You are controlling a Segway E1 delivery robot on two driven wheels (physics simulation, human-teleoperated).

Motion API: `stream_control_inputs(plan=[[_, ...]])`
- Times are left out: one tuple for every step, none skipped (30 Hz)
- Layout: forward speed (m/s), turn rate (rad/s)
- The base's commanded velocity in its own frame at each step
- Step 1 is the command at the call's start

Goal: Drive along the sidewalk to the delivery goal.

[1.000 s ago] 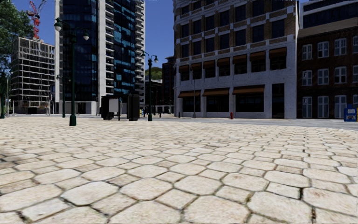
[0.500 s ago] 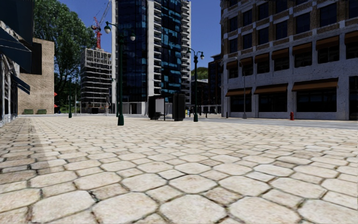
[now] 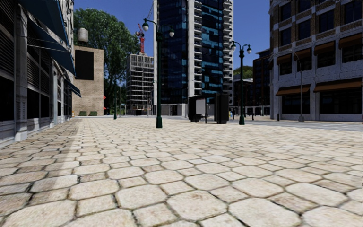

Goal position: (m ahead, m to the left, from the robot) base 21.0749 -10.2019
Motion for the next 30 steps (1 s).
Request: stream_control_inputs(plan=[[2.00, 0.60], [2.00, 0.60], [2.00, 0.60], [2.00, 0.60], [2.00, 0.60], [2.00, 0.60], [2.00, 0.60], [2.00, 0.60], [2.00, 0.60], [2.00, 0.60], [2.00, 0.60], [2.00, 0.60], [2.00, 0.60], [2.00, 0.00], [2.00, 0.00], [2.00, 0.00], [2.00, 0.00], [2.00, 0.00], [2.00, 0.00], [2.00, 0.00], [2.00, 0.00], [2.00, 0.00], [2.00, 0.00], [2.00, 0.00], [2.00, 0.00], [2.00, 0.00], [2.00, 0.00], [2.00, 0.00], [2.00, 0.00], [2.00, 0.00]])
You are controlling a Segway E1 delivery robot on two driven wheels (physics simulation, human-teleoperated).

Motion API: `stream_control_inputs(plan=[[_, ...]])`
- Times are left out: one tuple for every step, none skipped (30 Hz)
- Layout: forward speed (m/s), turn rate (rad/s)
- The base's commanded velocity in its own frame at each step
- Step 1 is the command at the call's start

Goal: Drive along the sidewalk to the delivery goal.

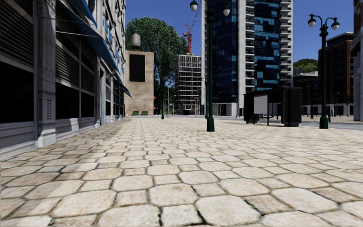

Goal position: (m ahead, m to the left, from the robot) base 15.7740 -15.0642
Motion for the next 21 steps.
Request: stream_control_inputs(plan=[[2.00, 0.00], [2.00, 0.00], [2.00, 0.00], [2.00, 0.00], [2.00, 0.00], [2.00, 0.00], [2.00, 0.00], [2.00, 0.00], [2.00, 0.00], [2.00, 0.00], [2.00, 0.00], [2.00, 0.00], [2.00, 0.00], [2.00, 0.00], [2.00, 0.00], [2.00, 0.00], [2.00, 0.00], [2.00, 0.00], [2.00, 0.00], [2.00, 0.00], [2.00, 0.00]])
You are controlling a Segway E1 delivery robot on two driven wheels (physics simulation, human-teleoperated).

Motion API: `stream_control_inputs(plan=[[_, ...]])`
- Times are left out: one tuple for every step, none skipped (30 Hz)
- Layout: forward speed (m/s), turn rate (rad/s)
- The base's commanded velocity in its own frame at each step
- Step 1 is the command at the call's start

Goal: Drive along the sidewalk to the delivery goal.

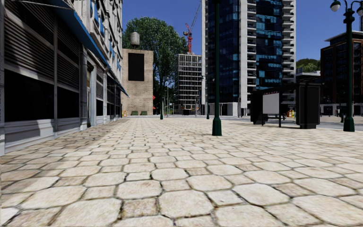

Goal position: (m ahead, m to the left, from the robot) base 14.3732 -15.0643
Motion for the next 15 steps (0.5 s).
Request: stream_control_inputs(plan=[[2.00, 0.00], [2.00, 0.00], [2.00, 0.00], [2.00, 0.00], [2.00, 0.00], [2.00, 0.00], [2.00, 0.00], [2.00, 0.00], [2.00, 0.00], [2.00, 0.00], [2.00, 0.00], [2.00, 0.00], [2.00, 0.00], [2.00, 0.00], [2.00, 0.00]])
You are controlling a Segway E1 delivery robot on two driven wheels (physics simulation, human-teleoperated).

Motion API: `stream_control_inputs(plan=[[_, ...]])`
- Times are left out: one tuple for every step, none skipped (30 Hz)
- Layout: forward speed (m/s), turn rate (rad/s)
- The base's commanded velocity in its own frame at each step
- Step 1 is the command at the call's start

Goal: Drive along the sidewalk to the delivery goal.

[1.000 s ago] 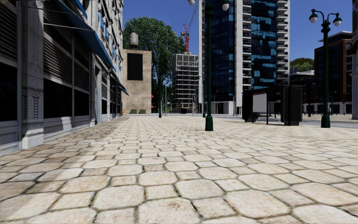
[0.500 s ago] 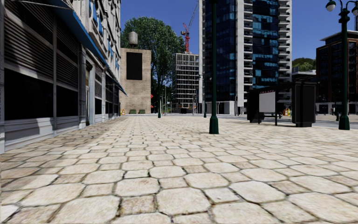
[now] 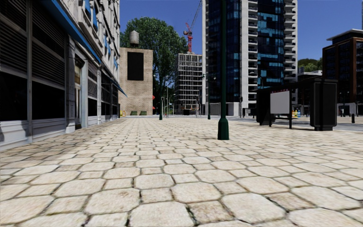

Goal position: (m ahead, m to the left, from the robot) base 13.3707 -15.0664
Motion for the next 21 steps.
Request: stream_control_inputs(plan=[[2.00, 0.00], [2.00, 0.00], [2.00, 0.00], [2.00, 0.00], [2.00, 0.00], [2.00, 0.00], [2.00, 0.00], [2.00, 0.00], [2.00, 0.00], [2.00, 0.00], [2.00, 0.00], [2.00, 0.00], [2.00, 0.00], [2.00, 0.00], [2.00, 0.00], [2.00, 0.00], [2.00, 0.00], [2.00, 0.00], [2.00, 0.00], [2.00, 0.00], [2.00, 0.00]])
